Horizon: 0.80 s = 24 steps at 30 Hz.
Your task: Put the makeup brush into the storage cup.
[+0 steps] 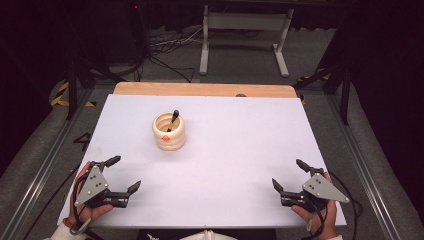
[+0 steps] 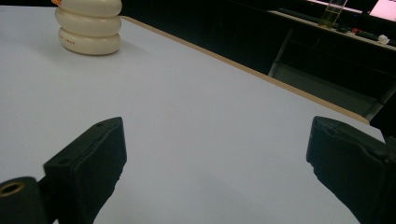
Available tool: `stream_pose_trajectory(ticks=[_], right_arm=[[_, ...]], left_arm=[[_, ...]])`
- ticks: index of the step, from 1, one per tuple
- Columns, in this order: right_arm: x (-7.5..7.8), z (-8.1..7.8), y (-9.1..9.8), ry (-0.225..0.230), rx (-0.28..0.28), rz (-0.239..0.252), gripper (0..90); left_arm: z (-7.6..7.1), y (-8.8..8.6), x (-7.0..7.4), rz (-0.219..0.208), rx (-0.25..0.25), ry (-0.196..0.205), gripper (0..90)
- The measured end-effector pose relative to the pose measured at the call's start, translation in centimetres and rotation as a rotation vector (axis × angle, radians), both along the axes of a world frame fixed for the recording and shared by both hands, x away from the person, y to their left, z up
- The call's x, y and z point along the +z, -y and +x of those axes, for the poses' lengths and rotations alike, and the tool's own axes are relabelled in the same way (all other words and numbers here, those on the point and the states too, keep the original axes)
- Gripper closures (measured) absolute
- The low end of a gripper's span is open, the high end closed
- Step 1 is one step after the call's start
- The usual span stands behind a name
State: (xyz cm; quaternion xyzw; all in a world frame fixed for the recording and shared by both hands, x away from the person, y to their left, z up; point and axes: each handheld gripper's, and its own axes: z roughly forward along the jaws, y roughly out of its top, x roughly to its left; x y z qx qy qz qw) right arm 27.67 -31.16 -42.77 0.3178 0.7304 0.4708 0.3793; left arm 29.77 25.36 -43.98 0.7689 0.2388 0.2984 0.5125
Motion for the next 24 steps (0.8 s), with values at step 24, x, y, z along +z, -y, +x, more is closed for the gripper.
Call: stream_pose_trajectory(ticks=[24], right_arm=[[-0.16, 0.23, -0.11, -0.005, 0.000, -0.012, 6.4]], left_arm=[[0.13, 0.25, -0.06, 0.013, -0.008, -0.003, 4.6]])
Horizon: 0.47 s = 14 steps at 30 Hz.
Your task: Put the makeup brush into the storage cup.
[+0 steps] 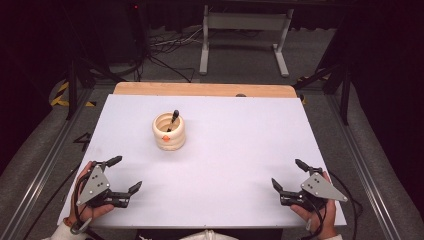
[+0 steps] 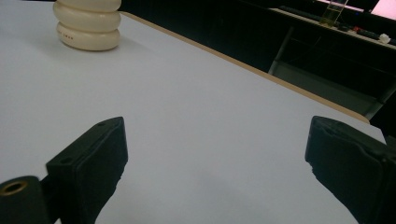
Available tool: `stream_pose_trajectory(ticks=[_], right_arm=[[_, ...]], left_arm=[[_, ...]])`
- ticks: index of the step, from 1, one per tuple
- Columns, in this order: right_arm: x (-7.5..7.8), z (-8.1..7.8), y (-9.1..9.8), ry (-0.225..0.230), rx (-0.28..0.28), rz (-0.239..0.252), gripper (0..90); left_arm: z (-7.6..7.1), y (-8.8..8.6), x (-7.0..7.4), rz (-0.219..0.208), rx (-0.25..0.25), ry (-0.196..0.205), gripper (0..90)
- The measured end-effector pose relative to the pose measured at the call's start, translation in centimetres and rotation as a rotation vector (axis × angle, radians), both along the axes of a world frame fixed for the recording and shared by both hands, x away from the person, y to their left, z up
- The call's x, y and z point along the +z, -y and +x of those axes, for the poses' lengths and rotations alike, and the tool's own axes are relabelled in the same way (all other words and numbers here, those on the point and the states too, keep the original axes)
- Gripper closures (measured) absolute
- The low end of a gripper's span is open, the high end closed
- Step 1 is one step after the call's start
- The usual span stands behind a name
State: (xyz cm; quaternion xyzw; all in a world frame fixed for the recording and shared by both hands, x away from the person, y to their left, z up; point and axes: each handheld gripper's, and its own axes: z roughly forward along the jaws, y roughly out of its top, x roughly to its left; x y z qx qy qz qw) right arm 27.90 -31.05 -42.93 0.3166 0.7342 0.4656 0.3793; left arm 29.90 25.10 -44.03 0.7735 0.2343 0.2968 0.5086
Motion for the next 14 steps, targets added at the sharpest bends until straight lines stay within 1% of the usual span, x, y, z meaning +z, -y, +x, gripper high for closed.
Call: stream_pose_trajectory(ticks=[1, 3, 7, 14], right_arm=[[-0.01, 0.01, 0.00, -0.001, 0.000, 0.000, 6.5], [-0.01, 0.05, 0.01, -0.002, 0.000, 0.003, 6.6], [-0.08, 0.08, -0.01, -0.004, 0.001, -0.002, 6.7], [-0.04, 0.07, 0.07, -0.003, -0.005, 0.006, 6.9]], left_arm=[[0.02, -0.03, 0.03, 0.009, -0.003, 0.001, 4.6], [-0.03, -0.05, 0.05, 0.012, -0.003, 0.002, 4.6], [0.06, 0.06, 0.02, 0.007, -0.007, 0.001, 4.7], [0.20, 0.20, 0.00, 0.017, -0.007, -0.008, 4.7]])
